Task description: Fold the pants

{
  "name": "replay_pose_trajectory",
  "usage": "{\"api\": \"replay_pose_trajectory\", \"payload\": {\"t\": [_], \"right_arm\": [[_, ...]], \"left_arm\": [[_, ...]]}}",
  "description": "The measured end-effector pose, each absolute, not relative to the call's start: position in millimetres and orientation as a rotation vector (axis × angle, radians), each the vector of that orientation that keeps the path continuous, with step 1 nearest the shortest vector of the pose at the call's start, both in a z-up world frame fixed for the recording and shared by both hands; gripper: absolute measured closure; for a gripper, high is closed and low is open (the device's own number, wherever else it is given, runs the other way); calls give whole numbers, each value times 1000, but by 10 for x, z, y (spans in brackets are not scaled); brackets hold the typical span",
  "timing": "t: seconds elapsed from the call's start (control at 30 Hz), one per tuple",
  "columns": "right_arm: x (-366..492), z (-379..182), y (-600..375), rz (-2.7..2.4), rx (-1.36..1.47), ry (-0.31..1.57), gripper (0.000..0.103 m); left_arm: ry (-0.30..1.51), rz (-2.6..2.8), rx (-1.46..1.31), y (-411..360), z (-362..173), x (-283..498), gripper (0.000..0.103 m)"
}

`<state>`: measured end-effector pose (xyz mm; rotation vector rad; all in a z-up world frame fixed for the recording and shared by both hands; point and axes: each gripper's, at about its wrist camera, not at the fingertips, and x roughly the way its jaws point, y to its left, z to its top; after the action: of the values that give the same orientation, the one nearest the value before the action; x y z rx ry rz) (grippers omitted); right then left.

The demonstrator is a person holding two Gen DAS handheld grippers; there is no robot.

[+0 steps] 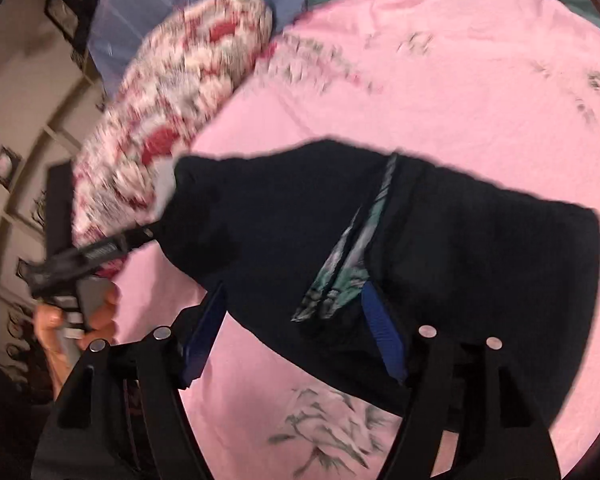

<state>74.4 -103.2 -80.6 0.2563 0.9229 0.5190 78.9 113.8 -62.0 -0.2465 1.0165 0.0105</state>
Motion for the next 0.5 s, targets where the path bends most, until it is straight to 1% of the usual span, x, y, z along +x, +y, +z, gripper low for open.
{"api": "replay_pose_trajectory", "payload": {"t": [0.07, 0.1, 0.13, 0.17, 0.2, 0.23, 0.4, 0.5], "right_arm": [[774, -719, -1416, 309, 183, 855, 39], [817, -730, -1604, 213, 165, 848, 50], [857, -760, -1750, 165, 173, 853, 66], [908, -808, -1897, 137, 196, 866, 73], [947, -859, -1991, 132, 216, 874, 84], [978, -912, -2057, 130, 226, 883, 92], [1059, -988, -2057, 144, 237, 876, 93], [1071, -1045, -2080, 193, 307, 854, 93]], "left_arm": [[1024, -46, -209, 868, -631, 858, 2], [1030, -70, -191, 738, -645, 889, 2], [1035, -80, -180, 644, -660, 905, 2], [1040, -89, -169, 529, -670, 926, 2], [1043, -105, -158, 413, -675, 947, 2], [1045, -116, -152, 340, -680, 959, 2], [1048, -147, -103, -38, -664, 1017, 2], [1055, -172, -72, -206, -693, 1042, 2]]}}
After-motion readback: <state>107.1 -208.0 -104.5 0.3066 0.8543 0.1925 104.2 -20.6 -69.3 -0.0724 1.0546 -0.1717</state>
